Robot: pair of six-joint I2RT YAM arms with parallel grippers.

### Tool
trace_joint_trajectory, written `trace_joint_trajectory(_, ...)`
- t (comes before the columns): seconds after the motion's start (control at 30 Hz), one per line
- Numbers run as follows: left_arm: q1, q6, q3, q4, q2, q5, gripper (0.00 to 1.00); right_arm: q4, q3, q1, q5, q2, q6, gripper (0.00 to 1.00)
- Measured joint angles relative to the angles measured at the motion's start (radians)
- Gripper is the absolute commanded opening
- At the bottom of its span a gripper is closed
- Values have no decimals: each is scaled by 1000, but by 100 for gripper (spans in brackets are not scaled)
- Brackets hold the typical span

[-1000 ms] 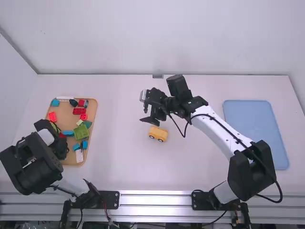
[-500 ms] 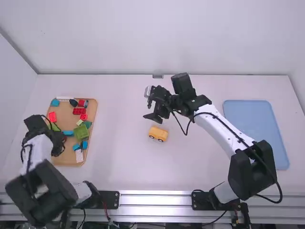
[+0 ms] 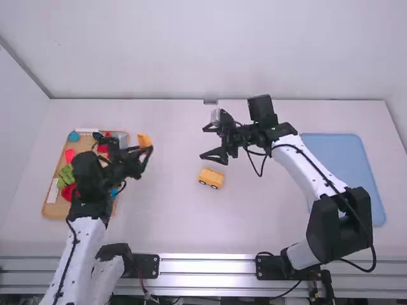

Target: Assemble lego blocks to make yellow taxi

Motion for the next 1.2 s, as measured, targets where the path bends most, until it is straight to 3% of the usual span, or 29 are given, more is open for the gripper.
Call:
trace_joint_trajectory(0.13,-179,69,-61,299,56,126,2,-13,0,-7,-113,1,-2,98)
trace_joint_trajectory(0.23,-264,102,-69,428,124,182,2,-24,0,-7,-177,15,-4,99)
trace_joint_trajectory(0.4,-308,82,-69,624,274,229,2,-81,0,-7,-319,69,-61,100)
trace_joint_trajectory(0.5,-308,58,-69,723,367,268,2,-84,0,-7,-357,90,-89,95)
trace_joint_trajectory(0.67,-308,16,-69,843,470,328,2,-54,0,2,-385,92,-95,87)
trace_joint_trajectory(0.77,-308,-33,-69,941,533,347,2,-32,0,10,-394,92,-101,73)
trace_joint_trajectory(0.97,-308,-95,-69,1055,578,361,2,-31,0,13,-381,92,-105,65)
trace_joint_trajectory(1.2,-308,-114,-69,1057,579,333,2,25,0,18,-352,92,-87,60)
